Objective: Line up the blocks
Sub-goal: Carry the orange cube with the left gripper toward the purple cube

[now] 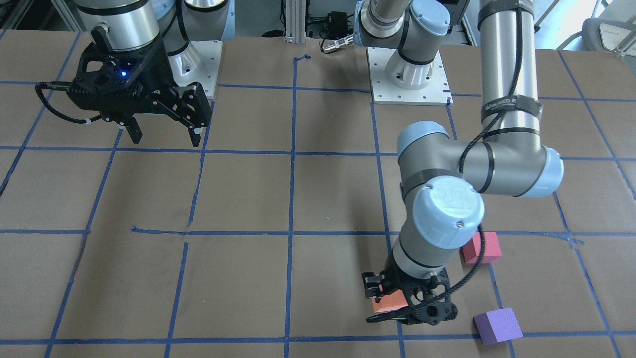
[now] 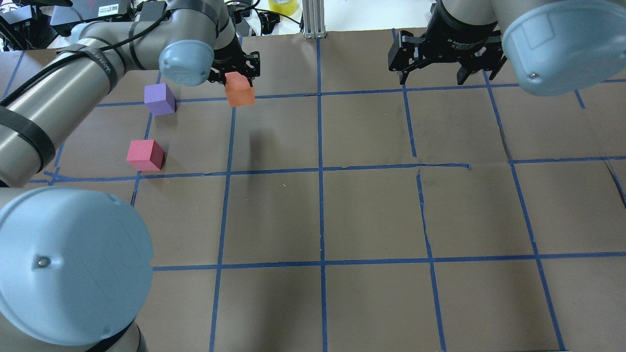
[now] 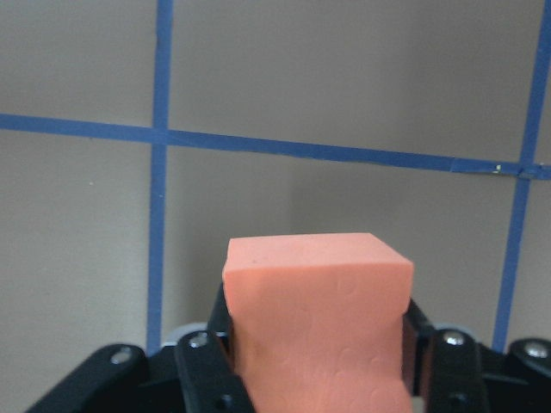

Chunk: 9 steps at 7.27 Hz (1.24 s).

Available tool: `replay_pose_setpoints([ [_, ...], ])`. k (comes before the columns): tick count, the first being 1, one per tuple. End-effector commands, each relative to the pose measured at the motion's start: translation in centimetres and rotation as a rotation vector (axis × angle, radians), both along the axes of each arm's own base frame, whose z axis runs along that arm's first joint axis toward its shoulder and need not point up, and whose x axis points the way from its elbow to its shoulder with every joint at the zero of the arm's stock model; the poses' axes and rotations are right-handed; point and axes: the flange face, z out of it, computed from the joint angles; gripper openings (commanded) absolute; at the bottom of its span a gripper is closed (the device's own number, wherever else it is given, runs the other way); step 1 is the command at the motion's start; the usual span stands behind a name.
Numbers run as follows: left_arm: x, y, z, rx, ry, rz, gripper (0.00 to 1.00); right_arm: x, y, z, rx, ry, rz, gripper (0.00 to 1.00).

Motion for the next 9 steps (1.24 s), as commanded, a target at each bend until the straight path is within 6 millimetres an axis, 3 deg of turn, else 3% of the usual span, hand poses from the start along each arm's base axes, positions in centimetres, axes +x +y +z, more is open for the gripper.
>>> replay_pose_setpoints([
  [1, 9.4, 0.5, 0.6, 0.038, -0.026, -0.060, 0.11, 0.0, 0.0, 0.0, 0.000, 0.001, 0.001, 1.00],
  [4, 21.2, 2.8, -1.3, 0.080, -0.014, -0.106, 0.09, -0.1, 0.1, 0.1, 0.000, 0.004, -0.001, 1.00],
  [6, 23.2, 2.7, -2.5, 0.082, -0.017, -0.115, 0.07, 0.0, 0.1, 0.0, 0.001, 0.004, 0.001, 1.00],
  [8, 23.2, 2.0, -4.3, 0.055, -0.003, -0.105, 0.07, 0.0, 0.0, -0.2, 0.003, 0.001, 0.001, 1.00],
  [9, 22.9, 2.7, -5.7, 0.070, 0.010, -0.107, 0.07, -0.1, 0.1, -0.1, 0.003, 0.001, 0.000, 1.00],
])
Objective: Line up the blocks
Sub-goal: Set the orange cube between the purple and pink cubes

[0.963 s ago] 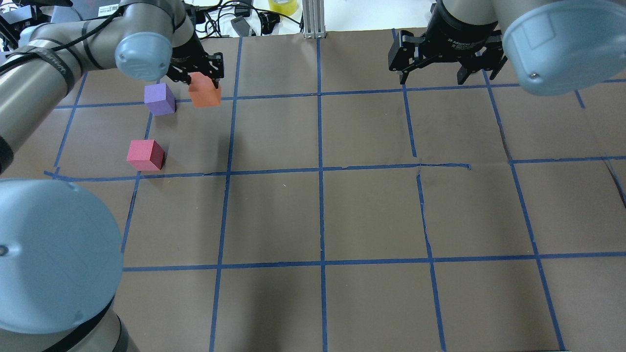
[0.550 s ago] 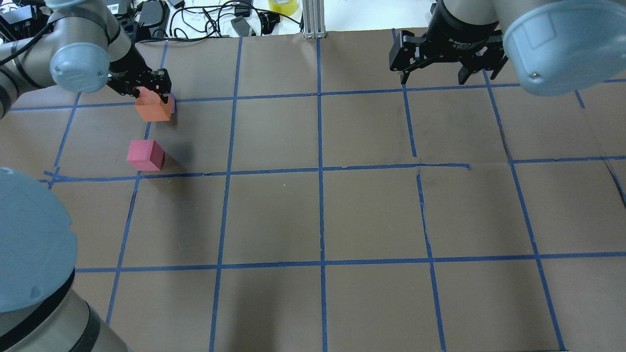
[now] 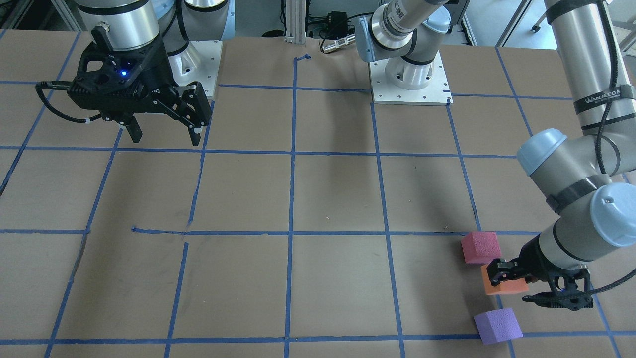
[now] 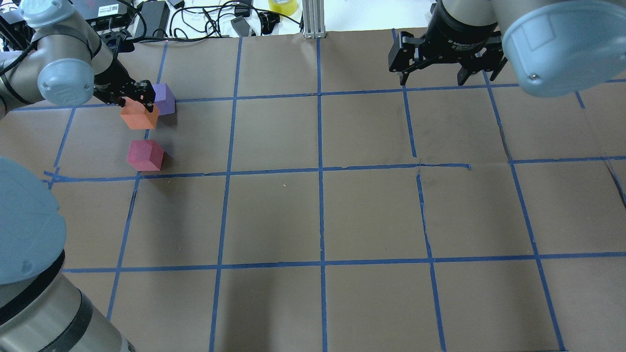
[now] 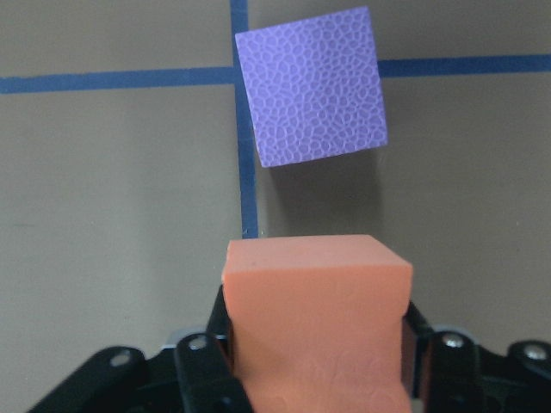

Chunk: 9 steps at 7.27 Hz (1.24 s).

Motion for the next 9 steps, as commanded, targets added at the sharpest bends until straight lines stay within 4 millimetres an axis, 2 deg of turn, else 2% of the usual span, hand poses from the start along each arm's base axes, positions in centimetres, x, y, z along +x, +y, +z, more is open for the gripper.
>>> replay_pose_setpoints([
  [1, -0.2, 0.3, -1.8, -0.027, 0.008, 0.001, 0.07, 0.0, 0.0, 0.0, -0.001, 0.001, 0.000, 1.00],
  [4, -0.4, 0.5, -3.4, -0.009, 0.026, -0.007, 0.07, 0.0, 0.0, 0.0, 0.001, 0.001, 0.000, 1.00],
  [9, -0.2, 0.2, -4.7, -0.008, 0.023, -0.010, 0.07, 0.0, 0.0, 0.0, -0.001, 0.001, 0.000, 1.00],
])
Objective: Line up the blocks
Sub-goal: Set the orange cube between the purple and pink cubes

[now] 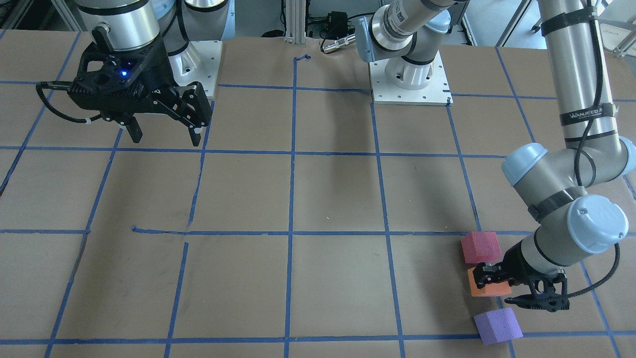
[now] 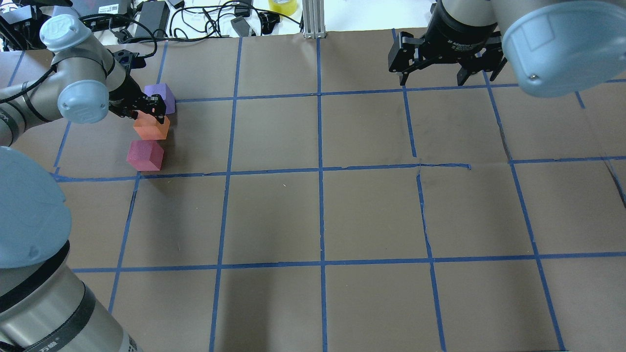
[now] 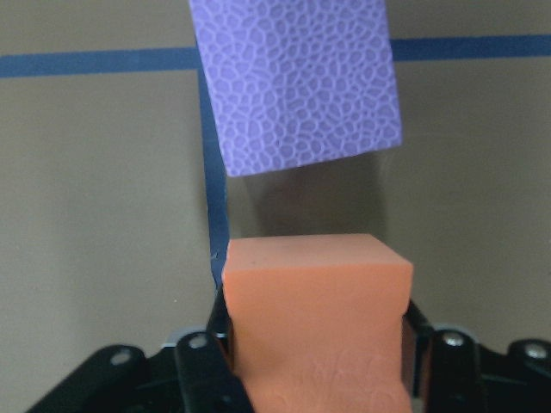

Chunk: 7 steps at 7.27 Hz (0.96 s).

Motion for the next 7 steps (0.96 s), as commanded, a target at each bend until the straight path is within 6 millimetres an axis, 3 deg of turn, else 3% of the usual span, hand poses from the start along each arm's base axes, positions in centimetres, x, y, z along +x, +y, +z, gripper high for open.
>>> replay_pose_setpoints([
  [1, 0.09, -0.17, -0.63, -0.001, -0.004, -0.002, 0.07, 0.01, -0.04, -0.06, 0.001, -0.001, 0.000, 1.00],
  [3, 0.23, -0.15, -0.74, 0.001, -0.006, -0.002, 0.14, 0.06, -0.05, -0.05, 0.000, -0.005, 0.001, 1.00],
  [4, 0.28, -0.16, -0.83, 0.002, -0.011, -0.003, 0.31, 0.06, -0.05, -0.05, 0.000, -0.005, 0.001, 1.00],
  [6, 0.19, -0.15, -0.84, 0.004, -0.012, -0.001, 0.48, 0.03, -0.05, -0.05, 0.000, -0.002, 0.000, 1.00],
  [7, 0.17, -0.16, -0.95, 0.005, -0.009, 0.003, 0.77, -0.03, -0.08, -0.05, 0.000, -0.004, -0.001, 1.00],
])
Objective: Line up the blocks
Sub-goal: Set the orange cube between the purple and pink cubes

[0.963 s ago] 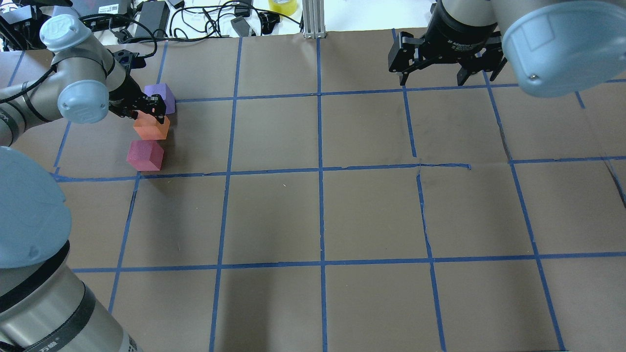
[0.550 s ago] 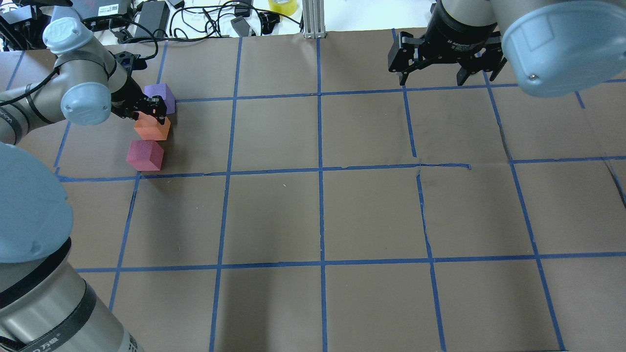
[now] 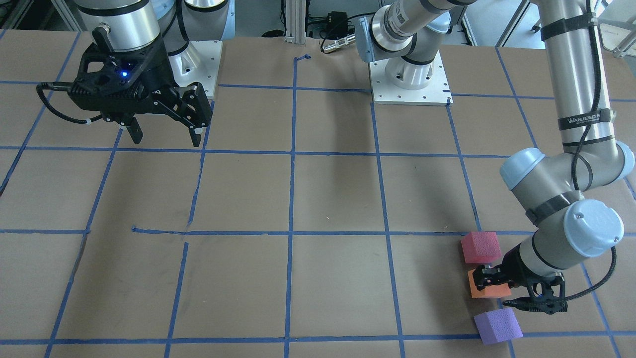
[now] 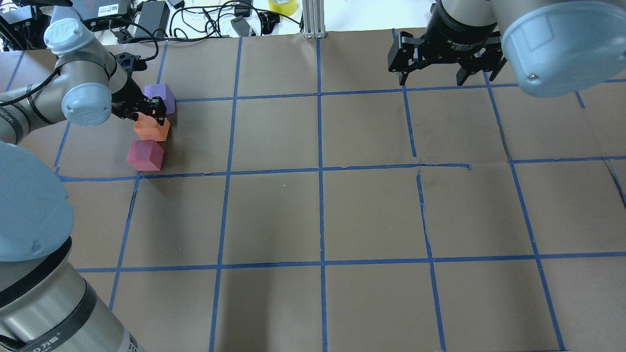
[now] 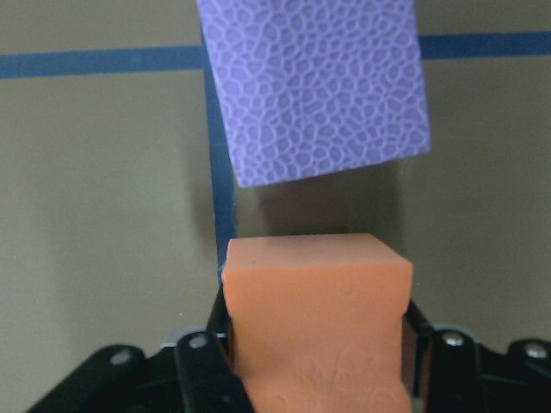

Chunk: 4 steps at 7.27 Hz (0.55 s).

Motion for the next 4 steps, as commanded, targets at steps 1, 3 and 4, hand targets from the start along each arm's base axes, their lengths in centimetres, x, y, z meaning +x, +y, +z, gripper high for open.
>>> replay_pose_setpoints([
  [1, -0.1, 0.0, -0.2, 0.003, 0.003, 0.016, 0.91, 0.0, 0.0, 0.0, 0.000, -0.001, 0.000, 1.00],
  [3, -0.1, 0.0, 0.6, -0.009, -0.001, 0.019, 0.97, 0.0, 0.1, 0.1, -0.001, -0.001, 0.000, 1.00],
  [4, -0.2, 0.1, 2.7, -0.030, -0.010, 0.019, 1.00, 0.0, 0.1, 0.1, -0.001, -0.001, 0.000, 1.00],
])
